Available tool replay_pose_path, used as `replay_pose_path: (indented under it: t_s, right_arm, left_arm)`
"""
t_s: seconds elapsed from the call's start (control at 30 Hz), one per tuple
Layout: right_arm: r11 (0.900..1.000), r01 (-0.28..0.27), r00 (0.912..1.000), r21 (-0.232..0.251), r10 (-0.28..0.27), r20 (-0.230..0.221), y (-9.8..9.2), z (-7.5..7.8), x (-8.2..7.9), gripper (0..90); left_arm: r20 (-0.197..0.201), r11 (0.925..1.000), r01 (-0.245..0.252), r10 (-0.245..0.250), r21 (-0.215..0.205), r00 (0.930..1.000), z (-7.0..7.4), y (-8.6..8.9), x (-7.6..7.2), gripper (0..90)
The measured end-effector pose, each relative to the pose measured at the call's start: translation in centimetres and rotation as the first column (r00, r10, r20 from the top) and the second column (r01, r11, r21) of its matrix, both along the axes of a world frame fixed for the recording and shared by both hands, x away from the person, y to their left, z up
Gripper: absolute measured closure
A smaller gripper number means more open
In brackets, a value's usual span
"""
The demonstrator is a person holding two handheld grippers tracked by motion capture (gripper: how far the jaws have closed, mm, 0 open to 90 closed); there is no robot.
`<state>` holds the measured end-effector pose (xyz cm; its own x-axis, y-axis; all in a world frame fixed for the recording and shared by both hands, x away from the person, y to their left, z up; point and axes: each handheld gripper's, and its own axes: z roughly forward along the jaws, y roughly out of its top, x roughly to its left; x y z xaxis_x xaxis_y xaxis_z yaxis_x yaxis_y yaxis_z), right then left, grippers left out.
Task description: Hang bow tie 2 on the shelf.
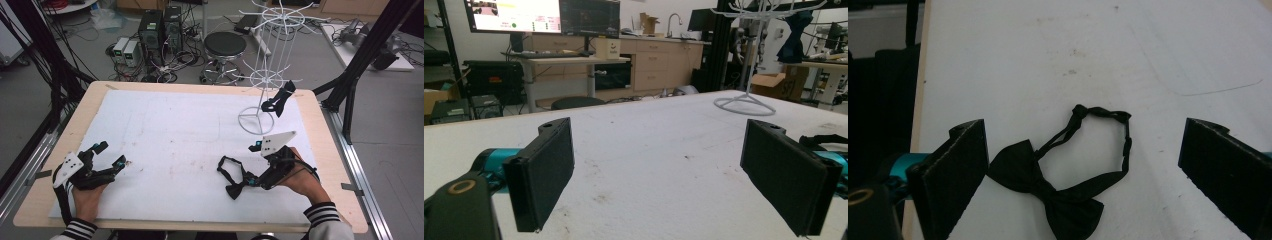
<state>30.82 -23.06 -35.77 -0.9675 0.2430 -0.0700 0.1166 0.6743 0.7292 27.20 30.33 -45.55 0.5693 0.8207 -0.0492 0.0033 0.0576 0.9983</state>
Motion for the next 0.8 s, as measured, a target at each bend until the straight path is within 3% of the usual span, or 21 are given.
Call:
replay_pose_path:
  t_s: [0.17,0.23,0.5,0.8]
  right_arm:
    - [0.999,-0.032,0.9994,-0.033,0.031,-0.018,0.7,-0.5,0.2,7.2]
    - [0.997,-0.060,0.9976,-0.038,0.059,-0.037,0.8,-0.5,0.4,17.1]
    - [0.994,-0.088,0.9940,-0.069,0.083,-0.072,1.3,-1.1,0.7,17.8]
    - [0.978,-0.134,0.9894,-0.160,0.122,-0.078,2.2,-1.9,0.7,24.0]
  left_arm:
    - [-0.001,1.0000,0.000,0.000,0.003,1.0000,0.0,0.0,0.0,14.4]
    - [0.001,1.0000,0.002,-0.002,0.007,1.0000,0.0,0.0,0.0,14.4]
    - [0.002,1.0000,0.002,-0.002,0.006,1.0000,0.0,0.0,0.0,14.4]
    - [0.002,1.0000,0.000,0.000,0.004,1.0000,0.0,0.0,0.0,14.4]
